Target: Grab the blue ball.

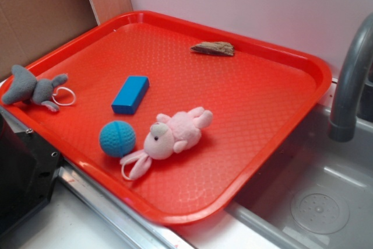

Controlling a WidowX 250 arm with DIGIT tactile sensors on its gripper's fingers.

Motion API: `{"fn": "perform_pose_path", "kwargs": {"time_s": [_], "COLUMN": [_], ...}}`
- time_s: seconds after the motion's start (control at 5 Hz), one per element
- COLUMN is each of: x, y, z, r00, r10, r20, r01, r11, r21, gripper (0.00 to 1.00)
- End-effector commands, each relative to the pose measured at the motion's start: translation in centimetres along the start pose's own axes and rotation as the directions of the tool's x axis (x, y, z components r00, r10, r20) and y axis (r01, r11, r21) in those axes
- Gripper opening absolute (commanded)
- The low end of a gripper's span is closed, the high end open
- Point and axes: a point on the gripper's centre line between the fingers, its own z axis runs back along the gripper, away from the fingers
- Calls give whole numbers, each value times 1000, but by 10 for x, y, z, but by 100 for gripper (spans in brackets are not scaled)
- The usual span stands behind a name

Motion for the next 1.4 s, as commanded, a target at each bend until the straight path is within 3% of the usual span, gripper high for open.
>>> {"fn": "perform_pose_path", "kwargs": {"time_s": [0.0, 0.2, 0.4, 0.6, 0.8, 1.0, 1.2], "x": [12, 0, -16, -28, -23, -19, -18], "y": [-44, -59, -69, -67, -48, -28, -25], "z": [-76, -105, -116, -127, -137, -145, -156], "r00": [918, 877, 831, 800, 834, 869, 873], "r10": [-396, -481, -553, -587, -528, -467, -451], "r20": [25, -9, -65, -124, -157, -162, -185], "r01": [396, 473, 542, 587, 539, 474, 454], "r11": [916, 866, 829, 809, 842, 880, 891], "r21": [-55, -164, -135, -38, 29, 7, -29], "gripper": [100, 100, 100, 100, 100, 100, 100]}}
